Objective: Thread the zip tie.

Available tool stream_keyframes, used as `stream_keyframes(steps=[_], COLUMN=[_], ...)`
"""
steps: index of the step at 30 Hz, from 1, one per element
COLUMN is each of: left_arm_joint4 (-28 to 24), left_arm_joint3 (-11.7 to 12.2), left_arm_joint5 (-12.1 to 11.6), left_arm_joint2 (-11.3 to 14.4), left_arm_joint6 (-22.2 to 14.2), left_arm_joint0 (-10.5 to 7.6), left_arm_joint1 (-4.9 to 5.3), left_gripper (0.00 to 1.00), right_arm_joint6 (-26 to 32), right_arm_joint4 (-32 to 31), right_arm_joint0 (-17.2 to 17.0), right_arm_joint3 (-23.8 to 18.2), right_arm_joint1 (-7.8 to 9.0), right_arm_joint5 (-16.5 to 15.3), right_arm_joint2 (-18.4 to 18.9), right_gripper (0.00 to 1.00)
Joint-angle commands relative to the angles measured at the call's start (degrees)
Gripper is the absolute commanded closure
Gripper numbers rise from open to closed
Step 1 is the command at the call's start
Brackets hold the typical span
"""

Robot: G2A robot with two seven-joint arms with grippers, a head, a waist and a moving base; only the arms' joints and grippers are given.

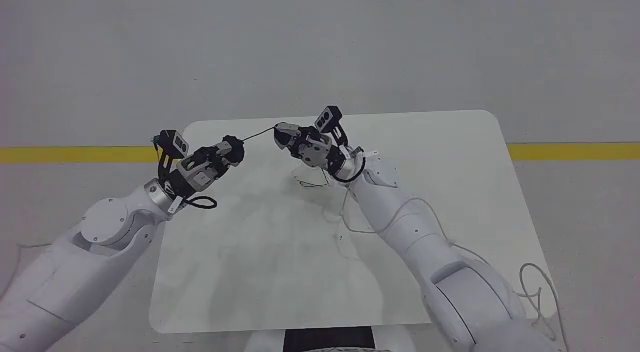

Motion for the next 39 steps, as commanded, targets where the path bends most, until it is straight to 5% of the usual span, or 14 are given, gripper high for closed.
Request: stream_keyframes(steps=[1, 7, 8, 9, 10, 11, 25, 39], left_arm_joint4=[0.00, 0.00, 0.00, 0.00, 0.00, -0.19, 1.45, 2.28], left_arm_joint3=[0.00, 0.00, 0.00, 0.00, 0.00, -0.12, 0.47, 0.39], left_arm_joint5=[0.00, 0.00, 0.00, 0.00, 0.00, 0.35, 0.75, 0.34], left_arm_joint2=[0.00, 0.00, 0.00, 0.00, 0.00, 0.08, -0.35, -0.14], left_arm_joint6=[0.00, 0.00, 0.00, 0.00, 0.00, 0.42, 0.45, 2.22], left_arm_joint0=[0.00, 0.00, 0.00, 0.00, 0.00, -0.03, -1.23, -1.24], left_arm_joint1=[0.00, 0.00, 0.00, 0.00, 0.00, -0.13, -1.99, -2.43], left_gripper=[1.00, 1.00, 0.85, 0.58, 0.08, 0.00, 0.00, 0.00], right_arm_joint6=[0.02, -0.69, -1.09, -1.45, -1.91, -2.71, -3.90, -3.14], right_arm_joint4=[-0.12, -1.79, -2.38, -2.99, -3.77, -5.41, -9.33, -8.75], right_arm_joint0=[0.03, 0.11, 0.04, -0.07, -0.17, -0.29, -3.58, -3.60], right_arm_joint3=[0.08, -0.26, -0.69, -1.07, -1.55, -2.30, -9.30, -9.00], right_arm_joint1=[0.00, 0.21, 0.33, 0.42, 0.52, 0.71, 0.96, 0.92], right_arm_joint5=[0.00, 0.00, 0.00, 0.00, 0.00, 0.00, 0.00, 0.01], right_arm_joint2=[0.12, 0.74, 1.08, 1.30, 1.55, 1.81, 3.39, 3.27], right_gripper=[1.00, 1.00, 1.00, 1.00, 1.00, 1.00, 1.00, 1.00])
